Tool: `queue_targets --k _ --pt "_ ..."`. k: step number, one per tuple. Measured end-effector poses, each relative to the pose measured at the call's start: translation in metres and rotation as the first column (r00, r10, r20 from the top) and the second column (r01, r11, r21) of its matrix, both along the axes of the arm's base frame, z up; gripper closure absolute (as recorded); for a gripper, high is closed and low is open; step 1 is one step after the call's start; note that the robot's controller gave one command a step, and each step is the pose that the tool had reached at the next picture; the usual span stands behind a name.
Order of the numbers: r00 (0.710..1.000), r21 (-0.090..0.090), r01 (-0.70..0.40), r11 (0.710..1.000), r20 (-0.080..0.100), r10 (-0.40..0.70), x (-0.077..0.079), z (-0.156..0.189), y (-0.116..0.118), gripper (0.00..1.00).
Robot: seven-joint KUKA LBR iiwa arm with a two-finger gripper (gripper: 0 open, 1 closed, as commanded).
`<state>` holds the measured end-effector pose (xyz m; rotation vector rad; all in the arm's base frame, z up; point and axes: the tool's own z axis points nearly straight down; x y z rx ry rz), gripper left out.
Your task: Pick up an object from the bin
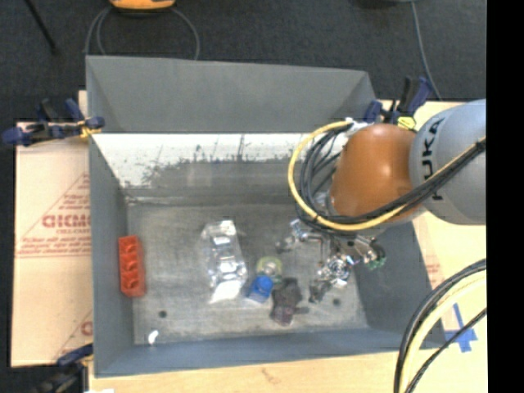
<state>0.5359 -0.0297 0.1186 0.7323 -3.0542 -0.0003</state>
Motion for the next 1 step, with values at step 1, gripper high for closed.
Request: queue_targets --k 1 --pt "0.958 -0.012 -0.285 0.958 0.035 0.286 -0.0262 -0.0392 0.0192 0.0"
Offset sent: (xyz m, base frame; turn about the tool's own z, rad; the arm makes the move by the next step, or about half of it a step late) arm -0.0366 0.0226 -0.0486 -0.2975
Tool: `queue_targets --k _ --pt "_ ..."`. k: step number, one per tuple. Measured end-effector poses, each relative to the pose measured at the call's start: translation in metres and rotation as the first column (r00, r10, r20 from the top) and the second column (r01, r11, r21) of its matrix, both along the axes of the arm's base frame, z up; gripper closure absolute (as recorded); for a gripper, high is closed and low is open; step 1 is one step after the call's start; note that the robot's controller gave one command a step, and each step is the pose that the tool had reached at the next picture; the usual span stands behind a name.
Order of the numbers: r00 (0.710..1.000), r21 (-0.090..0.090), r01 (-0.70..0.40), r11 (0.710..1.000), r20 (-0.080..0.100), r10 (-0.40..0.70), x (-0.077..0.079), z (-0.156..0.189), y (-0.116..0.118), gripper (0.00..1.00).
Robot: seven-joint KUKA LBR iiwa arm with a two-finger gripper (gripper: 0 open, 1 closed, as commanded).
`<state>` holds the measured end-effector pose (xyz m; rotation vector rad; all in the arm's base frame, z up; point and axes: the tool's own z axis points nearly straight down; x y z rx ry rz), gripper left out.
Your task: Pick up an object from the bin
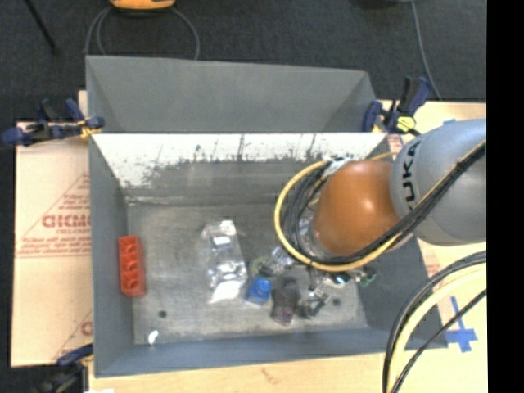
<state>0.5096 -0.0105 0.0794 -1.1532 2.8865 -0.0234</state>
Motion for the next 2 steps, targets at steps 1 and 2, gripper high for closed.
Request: queue_targets --k 1,2 --pt "1.0 0.014 -0.008 1.0 0.029 0.008 0.007 0.005 0.008 1.0" --pt "0.999 0.002 -0.016 1.0 -0.028 0.016 0.01 0.043 0.016 1.0"
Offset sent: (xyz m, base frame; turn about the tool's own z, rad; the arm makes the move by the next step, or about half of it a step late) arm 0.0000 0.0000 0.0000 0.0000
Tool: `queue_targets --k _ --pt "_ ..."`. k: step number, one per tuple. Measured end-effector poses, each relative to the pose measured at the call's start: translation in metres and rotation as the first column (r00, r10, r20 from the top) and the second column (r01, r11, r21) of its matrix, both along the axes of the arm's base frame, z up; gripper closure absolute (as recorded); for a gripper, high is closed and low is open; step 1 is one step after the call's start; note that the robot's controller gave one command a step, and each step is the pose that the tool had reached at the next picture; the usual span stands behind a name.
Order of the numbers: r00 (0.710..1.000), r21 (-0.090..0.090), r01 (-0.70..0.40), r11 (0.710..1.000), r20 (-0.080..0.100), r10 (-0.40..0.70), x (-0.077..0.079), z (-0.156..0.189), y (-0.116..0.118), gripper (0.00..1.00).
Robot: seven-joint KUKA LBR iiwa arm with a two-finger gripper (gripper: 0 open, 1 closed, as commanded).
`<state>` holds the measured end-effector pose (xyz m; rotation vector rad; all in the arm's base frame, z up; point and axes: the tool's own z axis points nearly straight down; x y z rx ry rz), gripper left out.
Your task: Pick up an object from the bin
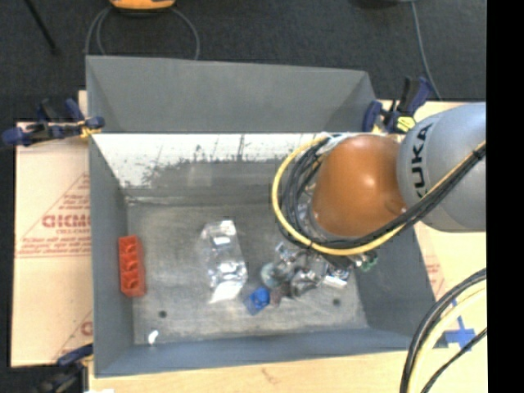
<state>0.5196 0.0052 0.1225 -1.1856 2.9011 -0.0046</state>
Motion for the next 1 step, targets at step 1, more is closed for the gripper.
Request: queue_targets --k 1 --pt "1.0 -0.001 -0.022 1.0 0.004 0.022 0.0078 0.1518 0.0045 1.0"
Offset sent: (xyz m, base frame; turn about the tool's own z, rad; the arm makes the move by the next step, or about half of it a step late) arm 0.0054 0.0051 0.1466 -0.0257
